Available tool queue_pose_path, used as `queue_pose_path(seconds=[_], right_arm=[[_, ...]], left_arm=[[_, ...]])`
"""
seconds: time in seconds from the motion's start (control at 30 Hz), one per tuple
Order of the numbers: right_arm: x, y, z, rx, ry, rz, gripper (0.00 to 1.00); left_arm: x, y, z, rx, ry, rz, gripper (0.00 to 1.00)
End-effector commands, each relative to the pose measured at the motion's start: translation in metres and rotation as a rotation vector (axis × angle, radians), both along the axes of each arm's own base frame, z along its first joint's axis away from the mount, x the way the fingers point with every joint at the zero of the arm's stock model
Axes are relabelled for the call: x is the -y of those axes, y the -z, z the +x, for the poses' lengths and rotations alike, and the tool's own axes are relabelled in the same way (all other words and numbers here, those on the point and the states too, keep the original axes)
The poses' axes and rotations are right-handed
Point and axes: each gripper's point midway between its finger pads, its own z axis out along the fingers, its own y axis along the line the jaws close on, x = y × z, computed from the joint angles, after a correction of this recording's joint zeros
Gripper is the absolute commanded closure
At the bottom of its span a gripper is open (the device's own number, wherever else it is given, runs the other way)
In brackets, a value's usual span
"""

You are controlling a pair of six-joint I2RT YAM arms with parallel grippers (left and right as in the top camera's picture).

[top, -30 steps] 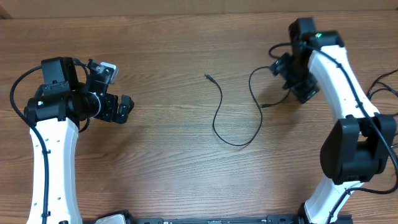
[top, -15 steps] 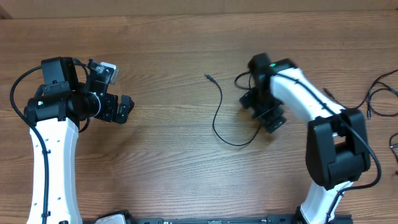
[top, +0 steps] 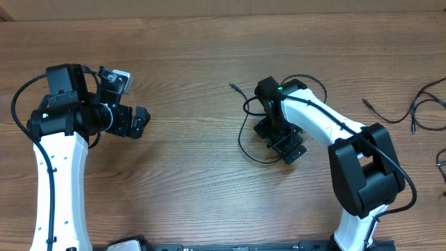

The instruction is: Untangle cables

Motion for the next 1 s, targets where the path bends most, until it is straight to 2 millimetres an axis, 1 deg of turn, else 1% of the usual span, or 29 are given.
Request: queue_pose_path(seconds=[0.0, 0.1, 0.17, 0.37, 0.43, 0.57, 0.67, 0.77, 0.8, 0.87, 0.97], right_arm=[[-0.002, -0.006, -0.002, 0.02, 0.026, -0.005, 0.0], [-0.004, -0.003, -0.001, 0.036, 0.028, -0.01, 0.0], [-0.007, 0.004, -0.001, 0.046, 0.024, 0.003, 0.0], [-0.013, 0.034, -0.02, 0.018, 0.05, 0.069, 0.0], [-0.012, 0.038, -0.021, 0.02, 0.05, 0.069, 0.01], [-0.014, 0.038, -0.019, 0.031, 0.049, 0.075, 0.03], [-0.01, 0.039, -0.016, 0.046, 0.045, 0.054, 0.11], [-0.004, 0.039, -0.013, 0.063, 0.039, 0.019, 0.24], [-0.002, 0.039, -0.012, 0.068, 0.038, 0.008, 0.3], [0.0, 0.039, -0.011, 0.075, 0.036, -0.001, 0.38], [0.003, 0.039, -0.009, 0.088, 0.032, -0.022, 0.55]], left_arm=[[0.001, -0.001, 0.002, 0.008, 0.013, -0.007, 0.0], [0.001, -0.001, 0.002, 0.008, 0.013, -0.007, 0.0], [0.001, -0.001, 0.002, 0.008, 0.013, -0.007, 0.0], [0.001, -0.001, 0.002, 0.008, 0.013, -0.007, 0.0], [0.001, -0.001, 0.002, 0.008, 0.013, -0.007, 0.0], [0.001, -0.001, 0.002, 0.008, 0.013, -0.007, 0.0], [0.001, -0.001, 0.002, 0.008, 0.013, -0.007, 0.0], [0.001, -0.001, 0.002, 0.008, 0.013, -0.007, 0.0], [0.001, -0.001, 0.002, 0.008, 0.013, -0.007, 0.0], [0.001, -0.001, 0.002, 0.008, 0.013, -0.007, 0.0], [0.001, -0.001, 0.002, 0.008, 0.013, -0.007, 0.0]])
